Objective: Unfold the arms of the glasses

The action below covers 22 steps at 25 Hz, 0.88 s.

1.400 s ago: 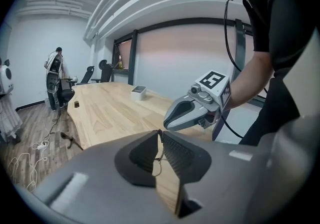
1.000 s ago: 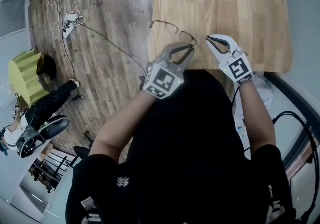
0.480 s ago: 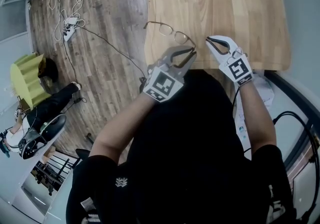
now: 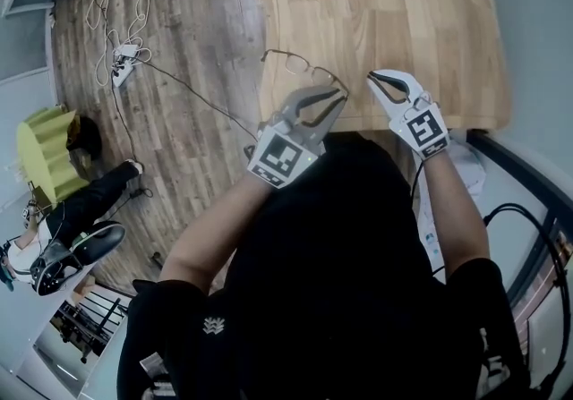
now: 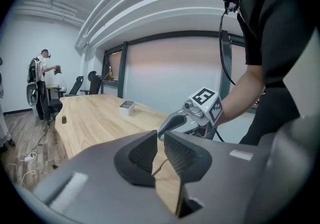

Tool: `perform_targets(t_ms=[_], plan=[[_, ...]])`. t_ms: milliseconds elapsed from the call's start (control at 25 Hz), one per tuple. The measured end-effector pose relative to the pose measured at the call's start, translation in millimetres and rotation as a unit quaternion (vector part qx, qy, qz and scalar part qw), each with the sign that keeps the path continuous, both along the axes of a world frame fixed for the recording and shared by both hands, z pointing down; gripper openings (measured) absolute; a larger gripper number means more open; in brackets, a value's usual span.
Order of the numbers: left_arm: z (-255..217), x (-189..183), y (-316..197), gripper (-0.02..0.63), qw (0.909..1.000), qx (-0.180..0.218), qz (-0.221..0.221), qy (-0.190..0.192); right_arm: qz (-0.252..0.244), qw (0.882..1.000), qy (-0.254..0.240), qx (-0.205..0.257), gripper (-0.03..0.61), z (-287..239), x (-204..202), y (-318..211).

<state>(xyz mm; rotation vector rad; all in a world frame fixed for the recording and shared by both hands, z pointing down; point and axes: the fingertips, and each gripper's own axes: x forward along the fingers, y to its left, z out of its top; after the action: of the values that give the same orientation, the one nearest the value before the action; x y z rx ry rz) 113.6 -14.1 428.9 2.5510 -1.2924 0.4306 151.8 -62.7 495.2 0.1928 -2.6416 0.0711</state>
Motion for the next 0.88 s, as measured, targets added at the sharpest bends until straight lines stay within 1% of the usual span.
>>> perform_targets(t_ms=[120, 200, 320, 440, 600, 720, 800, 880], plan=[[-15, -31, -2, 0.049, 0.9994, 0.007, -0.032, 0.006, 0.028, 0.999, -0.015, -0.001, 0.017, -16, -7, -1], [-24, -54, -3, 0.044, 0.9984, 0.012, -0.055, 0.008, 0.061, 0.998, -0.020, 0.000, 0.017, -26, -12, -7], [-30, -89, -2, 0.033, 0.9953, 0.007, -0.095, 0.018, 0.114, 0.993, -0.042, -0.013, 0.017, -38, -18, -14], [-40, -118, -3, 0.013, 0.9926, 0.016, -0.119, 0.014, 0.151, 0.985, -0.078, -0.020, 0.016, -58, -26, -18], [-56, -147, -9, 0.006, 0.9886, 0.035, -0.146, 0.003, 0.172, 0.979, -0.110, 0.002, 0.015, -86, -33, -19], [-67, -159, -13, 0.006, 0.9857, 0.048, -0.161, 0.001, 0.176, 0.977, -0.122, 0.023, 0.002, -105, -32, -16], [-72, -164, -13, 0.006, 0.9845, 0.055, -0.167, -0.003, 0.187, 0.975, -0.121, 0.024, 0.000, -111, -29, -16], [-80, -172, -12, 0.005, 0.9807, 0.069, -0.183, -0.008, 0.201, 0.971, -0.124, 0.021, 0.000, -115, -25, -19]])
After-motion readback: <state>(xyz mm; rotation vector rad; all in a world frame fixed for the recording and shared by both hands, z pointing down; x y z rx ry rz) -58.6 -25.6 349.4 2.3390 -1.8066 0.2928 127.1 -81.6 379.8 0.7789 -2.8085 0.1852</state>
